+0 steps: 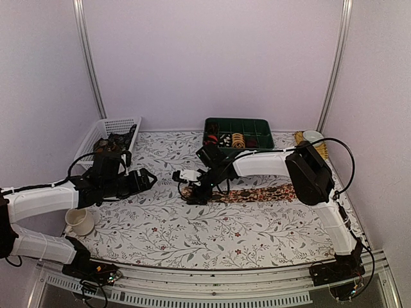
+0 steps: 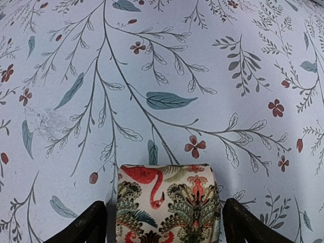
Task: Roll the ties
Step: Roll the tie at the center of the board.
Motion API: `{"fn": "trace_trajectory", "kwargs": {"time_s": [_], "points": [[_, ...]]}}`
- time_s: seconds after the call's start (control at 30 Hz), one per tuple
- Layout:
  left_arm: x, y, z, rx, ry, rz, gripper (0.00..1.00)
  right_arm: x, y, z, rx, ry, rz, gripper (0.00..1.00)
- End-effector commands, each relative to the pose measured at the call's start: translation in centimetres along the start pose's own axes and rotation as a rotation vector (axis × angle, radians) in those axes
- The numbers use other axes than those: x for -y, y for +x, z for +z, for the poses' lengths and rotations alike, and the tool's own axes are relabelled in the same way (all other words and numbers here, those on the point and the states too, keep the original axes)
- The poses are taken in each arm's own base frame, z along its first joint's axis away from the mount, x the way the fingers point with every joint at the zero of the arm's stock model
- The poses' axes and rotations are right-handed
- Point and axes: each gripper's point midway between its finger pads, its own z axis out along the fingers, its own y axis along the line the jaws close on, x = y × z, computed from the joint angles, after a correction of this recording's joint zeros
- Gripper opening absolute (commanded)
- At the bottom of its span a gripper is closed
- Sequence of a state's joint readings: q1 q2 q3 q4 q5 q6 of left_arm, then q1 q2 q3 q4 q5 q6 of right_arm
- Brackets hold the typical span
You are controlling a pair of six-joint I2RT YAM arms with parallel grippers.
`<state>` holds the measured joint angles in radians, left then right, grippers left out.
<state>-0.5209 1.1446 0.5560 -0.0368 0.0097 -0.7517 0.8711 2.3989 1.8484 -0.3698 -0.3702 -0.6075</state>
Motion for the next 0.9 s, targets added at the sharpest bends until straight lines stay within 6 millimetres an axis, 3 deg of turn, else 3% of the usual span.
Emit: {"fn": "trace_trajectory", "kwargs": {"time_s": [0.0,0.13,0.3,0.63,0.87], "points": [[-1.1,0.5,0.2,-0.014,-0.028,0.007,0.9,-2.1,2.8,2.1,-0.05,-0.112,0.017,0.74],[-1.1,0.5,0.4,-0.018,-0.026,0.007,0.9,-2.0,2.4,1.9,-0.037,-0.1,0.019,0.58],[-1.2,0.6,0.5,-0.023,-0.029,0.008,0.89,-1.5,2.1,2.1,-0.03,-0.064,0.036,0.48],[-1.8,1.6,0.7,-0.041,-0.029,-0.005,0.89,-2.8,2.0,1.7,-0.032,-0.088,0.026,0.4],[-1.6,2.7,0.9,-0.074,0.001,-0.03,0.89,-5.2,0.9,0.1,-0.018,-0.111,0.024,0.4]]}}
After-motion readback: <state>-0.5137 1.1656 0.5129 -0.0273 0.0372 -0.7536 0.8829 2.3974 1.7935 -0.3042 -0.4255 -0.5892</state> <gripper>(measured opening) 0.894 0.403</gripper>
